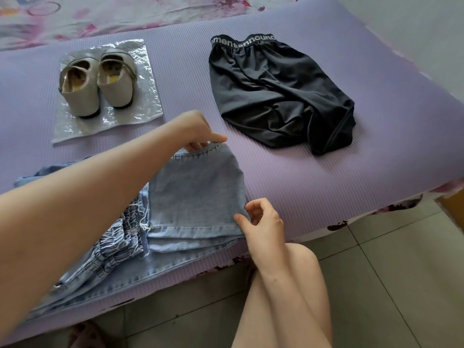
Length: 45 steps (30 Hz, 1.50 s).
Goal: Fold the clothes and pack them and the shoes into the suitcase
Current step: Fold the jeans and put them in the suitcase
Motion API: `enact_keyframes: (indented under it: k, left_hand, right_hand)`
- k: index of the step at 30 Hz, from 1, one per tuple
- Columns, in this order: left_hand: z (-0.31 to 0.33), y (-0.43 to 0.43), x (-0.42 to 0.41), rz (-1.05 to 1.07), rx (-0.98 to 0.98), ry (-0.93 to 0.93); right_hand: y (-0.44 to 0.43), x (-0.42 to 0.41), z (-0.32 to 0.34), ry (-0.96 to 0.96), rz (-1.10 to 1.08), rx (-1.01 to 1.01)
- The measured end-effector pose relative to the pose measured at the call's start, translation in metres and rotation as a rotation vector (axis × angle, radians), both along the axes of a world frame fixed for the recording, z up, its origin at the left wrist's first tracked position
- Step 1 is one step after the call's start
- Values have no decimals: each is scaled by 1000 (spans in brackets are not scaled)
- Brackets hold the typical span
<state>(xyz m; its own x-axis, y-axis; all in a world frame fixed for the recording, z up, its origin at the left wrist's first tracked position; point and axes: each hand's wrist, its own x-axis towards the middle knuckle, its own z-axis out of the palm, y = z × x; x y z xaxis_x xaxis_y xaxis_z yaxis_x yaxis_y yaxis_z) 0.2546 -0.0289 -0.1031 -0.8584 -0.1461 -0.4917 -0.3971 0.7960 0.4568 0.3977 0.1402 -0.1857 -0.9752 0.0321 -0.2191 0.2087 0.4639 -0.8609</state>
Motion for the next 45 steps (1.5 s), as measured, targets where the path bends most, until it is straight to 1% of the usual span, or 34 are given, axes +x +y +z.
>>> enact_keyframes:
  k: [3, 6, 8, 10, 12, 15, 18, 20, 22, 23, 25, 26, 28, 30, 32, 38, 41, 43, 45]
  left_hand:
    - [1, 3, -2, 30, 100, -40]
    - [2, 5, -5, 85, 212, -131]
    - [0, 5, -4, 151, 290, -116]
    - [-4, 1, -4, 242, 326, 6]
    - [-8, -6, -4, 289, 287, 141]
    - [-13, -10, -3, 265, 250, 263]
    - [-23, -1, 2, 205, 147, 446]
    - [-34, 1, 4, 219, 179, 551]
    - [-46, -3, 4, 270, 223, 605]
    - [-49, -5, 6, 276, 206, 640]
    - [-50, -5, 12, 216, 148, 714]
    - [-49, -4, 15, 168, 143, 715]
    - [-48, -5, 20, 113, 169, 600]
    - [-51, -12, 20, 109, 181, 472]
    - [-54, -17, 17, 119, 210, 437]
    - [-59, -7, 9, 265, 437, 528]
    - [-69, -6, 9, 326, 494, 541]
    - [-68, -6, 10, 300, 458, 563]
    - [-62, -11, 20, 137, 270, 655]
  right_hand:
    - [1, 1, 1, 0, -2, -5]
    - [1, 2, 1, -2, -1, -8]
    - [1, 2, 2, -1, -2, -14]
    - [2, 3, 3, 3, -1, -19]
    - [2, 4, 3, 21, -14, -32]
    - [3, 3, 3, 29, -40, -61]
    - [4, 1, 2, 33, -78, -89]
    - [4, 0, 0, 24, -94, -81]
    - [2, -1, -2, 10, -87, -47]
    - [2, -1, -3, 12, -80, -23]
    - [1, -2, -5, 7, -72, 7]
    - [1, -3, -4, -3, -70, 6]
    - [0, -3, -3, -23, -71, -9]
    - [0, -3, -2, -28, -72, -4]
    - [1, -3, -2, -33, -60, 10]
    - [1, -5, -2, -33, -63, -11]
    - [-1, -6, -3, -26, -75, -15]
    - [-1, -6, -4, -26, -76, -7]
    - [1, -5, -3, -30, -75, -5]
